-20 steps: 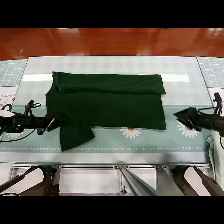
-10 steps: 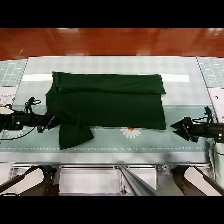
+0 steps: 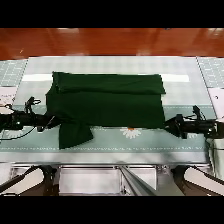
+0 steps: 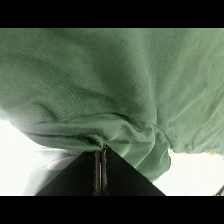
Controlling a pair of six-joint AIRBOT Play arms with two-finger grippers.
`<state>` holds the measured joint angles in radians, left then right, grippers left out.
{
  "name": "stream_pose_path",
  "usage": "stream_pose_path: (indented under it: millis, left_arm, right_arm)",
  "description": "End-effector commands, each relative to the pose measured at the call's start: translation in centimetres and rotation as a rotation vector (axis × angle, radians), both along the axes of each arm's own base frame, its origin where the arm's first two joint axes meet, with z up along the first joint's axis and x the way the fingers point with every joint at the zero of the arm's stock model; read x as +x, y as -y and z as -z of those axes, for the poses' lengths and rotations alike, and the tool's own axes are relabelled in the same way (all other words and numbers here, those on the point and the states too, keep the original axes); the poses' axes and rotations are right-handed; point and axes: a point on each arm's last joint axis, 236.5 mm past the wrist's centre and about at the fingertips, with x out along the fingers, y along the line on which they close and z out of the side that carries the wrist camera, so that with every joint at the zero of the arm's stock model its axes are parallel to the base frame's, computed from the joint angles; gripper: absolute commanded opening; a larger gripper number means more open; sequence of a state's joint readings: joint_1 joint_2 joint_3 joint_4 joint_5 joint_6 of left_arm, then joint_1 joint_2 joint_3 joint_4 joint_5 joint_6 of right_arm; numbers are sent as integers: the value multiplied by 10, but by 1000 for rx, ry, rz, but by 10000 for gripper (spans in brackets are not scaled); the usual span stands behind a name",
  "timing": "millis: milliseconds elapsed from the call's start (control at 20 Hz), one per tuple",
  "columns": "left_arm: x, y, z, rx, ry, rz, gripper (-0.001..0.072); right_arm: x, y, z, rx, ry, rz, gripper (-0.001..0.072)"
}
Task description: Fold the shirts.
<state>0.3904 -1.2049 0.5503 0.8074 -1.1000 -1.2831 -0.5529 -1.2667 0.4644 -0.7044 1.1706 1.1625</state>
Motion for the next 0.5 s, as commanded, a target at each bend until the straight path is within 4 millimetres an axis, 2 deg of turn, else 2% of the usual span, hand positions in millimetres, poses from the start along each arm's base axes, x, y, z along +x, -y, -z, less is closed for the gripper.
stream_pose_path:
  millis: [0, 50, 100, 150, 200, 350, 450]
  left_arm:
    - [1, -1, 0, 4, 4, -2, 25]
    - [1, -1, 0, 4, 4, -2, 25]
    - [1, 0, 0, 3, 3, -1, 25]
    - [0, 0, 0, 1, 2, 1, 25]
    - [0, 0, 0, 4, 10, 13, 25]
    - [5, -6, -4, 11, 23, 6, 25]
    - [19, -15, -15, 22, 61, -2, 25]
  right_arm:
    - [23, -17, 7, -45, 26, -61, 403]
    - [30, -22, 5, -56, 46, -90, 368]
    - [36, -26, 0, -67, 70, -121, 275]
    - [39, -28, -2, -75, 93, -145, 132]
    - [41, -30, -4, -82, 122, -174, 29]
    - [35, -27, -4, -80, 114, -199, 29]
    - [36, -22, -7, -73, 121, -185, 29]
